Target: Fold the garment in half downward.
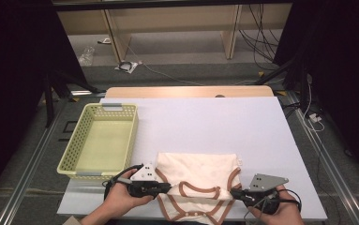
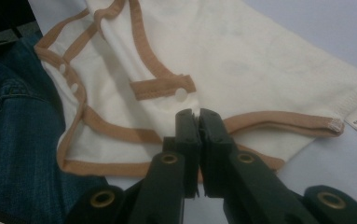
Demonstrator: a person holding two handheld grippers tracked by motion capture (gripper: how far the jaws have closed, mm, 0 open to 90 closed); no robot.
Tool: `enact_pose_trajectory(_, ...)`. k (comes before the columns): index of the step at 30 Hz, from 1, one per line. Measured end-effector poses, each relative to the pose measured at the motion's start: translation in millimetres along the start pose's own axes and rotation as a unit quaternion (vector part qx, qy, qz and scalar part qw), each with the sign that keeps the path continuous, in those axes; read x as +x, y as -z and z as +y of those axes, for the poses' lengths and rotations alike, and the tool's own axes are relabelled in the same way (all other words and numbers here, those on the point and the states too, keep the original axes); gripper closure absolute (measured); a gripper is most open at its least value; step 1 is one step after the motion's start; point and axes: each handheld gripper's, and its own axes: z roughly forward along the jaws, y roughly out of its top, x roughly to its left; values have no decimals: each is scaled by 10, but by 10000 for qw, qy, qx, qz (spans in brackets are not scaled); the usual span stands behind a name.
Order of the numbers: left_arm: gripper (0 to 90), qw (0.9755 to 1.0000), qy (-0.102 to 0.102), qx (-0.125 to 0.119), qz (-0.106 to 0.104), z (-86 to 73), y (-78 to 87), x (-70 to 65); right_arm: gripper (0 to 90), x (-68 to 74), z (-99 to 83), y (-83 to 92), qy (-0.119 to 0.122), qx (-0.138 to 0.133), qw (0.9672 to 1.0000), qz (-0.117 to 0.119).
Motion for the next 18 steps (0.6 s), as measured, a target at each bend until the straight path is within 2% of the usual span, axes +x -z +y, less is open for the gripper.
enact_pose_trajectory(18, 856, 9999, -63, 110, -89, -27, -7, -40, 880, 23, -28, 0, 53, 189, 9998, 77)
